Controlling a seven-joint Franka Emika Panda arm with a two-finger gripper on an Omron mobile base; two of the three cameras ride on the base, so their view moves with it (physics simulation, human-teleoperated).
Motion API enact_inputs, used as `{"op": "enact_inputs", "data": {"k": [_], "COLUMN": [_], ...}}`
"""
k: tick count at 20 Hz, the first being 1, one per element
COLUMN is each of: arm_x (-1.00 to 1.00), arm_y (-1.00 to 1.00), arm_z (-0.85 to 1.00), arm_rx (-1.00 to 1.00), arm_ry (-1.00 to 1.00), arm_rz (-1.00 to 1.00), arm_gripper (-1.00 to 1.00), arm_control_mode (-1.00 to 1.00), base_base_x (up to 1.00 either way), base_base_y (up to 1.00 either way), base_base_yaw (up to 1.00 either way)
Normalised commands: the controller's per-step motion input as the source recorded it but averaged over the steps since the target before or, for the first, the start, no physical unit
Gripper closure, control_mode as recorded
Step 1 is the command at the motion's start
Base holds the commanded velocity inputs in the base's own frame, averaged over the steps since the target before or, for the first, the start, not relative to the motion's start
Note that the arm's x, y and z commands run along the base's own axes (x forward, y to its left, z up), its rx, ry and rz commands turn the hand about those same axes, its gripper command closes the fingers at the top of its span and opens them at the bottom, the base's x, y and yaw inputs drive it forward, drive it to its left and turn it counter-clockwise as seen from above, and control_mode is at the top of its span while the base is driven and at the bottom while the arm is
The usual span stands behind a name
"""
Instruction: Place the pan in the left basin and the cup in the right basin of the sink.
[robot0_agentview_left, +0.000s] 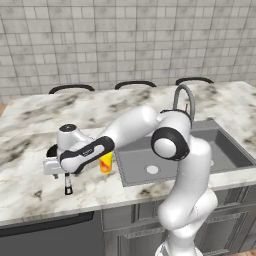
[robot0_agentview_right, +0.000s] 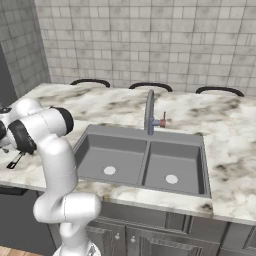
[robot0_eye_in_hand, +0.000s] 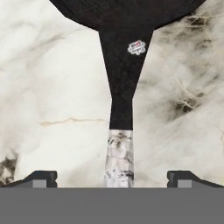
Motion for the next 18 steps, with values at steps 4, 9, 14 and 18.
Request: {"op": "enact_inputs", "data": {"k": [4, 9, 14, 18], "arm_x": [0.00, 0.00, 0.00, 0.00], "arm_y": [-0.15, -0.02, 0.00, 0.00], "arm_z": [-0.01, -0.21, -0.20, -0.13], "arm_rx": [0.00, 0.00, 0.00, 0.00], "arm_ry": [0.00, 0.00, 0.00, 0.00], "arm_rz": [0.00, 0.00, 0.00, 0.00], "arm_gripper": [-1.00, -1.00, -1.00, -1.00], "arm_control_mode": [-1.00, -1.00, -1.00, -1.00], "base_base_x": [0.00, 0.00, 0.00, 0.00], "base_base_y": [0.00, 0.00, 0.00, 0.00], "base_base_yaw": [0.00, 0.00, 0.00, 0.00]}}
